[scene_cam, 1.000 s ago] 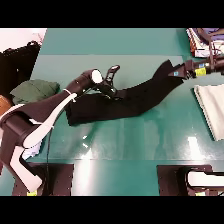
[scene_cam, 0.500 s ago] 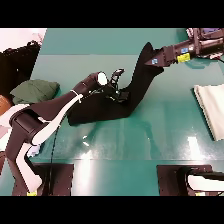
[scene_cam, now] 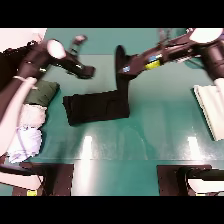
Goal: Fold the shirts.
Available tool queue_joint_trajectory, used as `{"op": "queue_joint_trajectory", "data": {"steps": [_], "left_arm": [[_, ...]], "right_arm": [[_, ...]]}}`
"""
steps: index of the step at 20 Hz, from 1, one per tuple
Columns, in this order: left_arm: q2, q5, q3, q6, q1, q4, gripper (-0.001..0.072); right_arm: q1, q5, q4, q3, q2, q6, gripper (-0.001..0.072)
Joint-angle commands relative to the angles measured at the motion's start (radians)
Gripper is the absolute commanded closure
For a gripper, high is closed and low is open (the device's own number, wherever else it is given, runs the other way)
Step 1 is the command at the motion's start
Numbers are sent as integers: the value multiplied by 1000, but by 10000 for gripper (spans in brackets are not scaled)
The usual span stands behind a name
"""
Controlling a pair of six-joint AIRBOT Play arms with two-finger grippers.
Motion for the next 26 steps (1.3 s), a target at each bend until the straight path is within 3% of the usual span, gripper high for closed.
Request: {"op": "queue_joint_trajectory", "data": {"steps": [1, 4, 5, 6, 7, 10, 14, 18, 22, 26], "left_arm": [[166, -49, 1, 3, 148, 158, 678], [235, -52, 1, 2, 221, 158, 678], [241, -59, 1, 2, 235, 157, 679], [243, -72, 1, 2, 240, 156, 678], [243, -86, 0, 2, 240, 157, 678], [243, -103, 0, 2, 240, 154, 678], [243, -120, 0, 2, 240, 150, 678], [243, -130, 0, 2, 240, 138, 679], [243, -106, 0, 2, 240, 49, 678], [243, -79, -8, 2, 240, 14, 678]], "right_arm": [[195, -154, -1, 13, -119, -76, 699], [331, -174, -8, 157, -296, -90, 688], [361, -170, -11, 214, -354, -90, 456], [380, -154, -10, 256, -397, -89, 153], [389, -111, -9, 298, -434, -84, 87], [355, 0, -48, 290, -439, -14, 284], [204, 85, -171, 86, -323, 35, 284], [-17, 23, -195, -185, -167, 70, 286], [-212, -122, -183, -414, -73, 117, 281], [-274, -149, -44, -500, -122, 109, 197]]}}
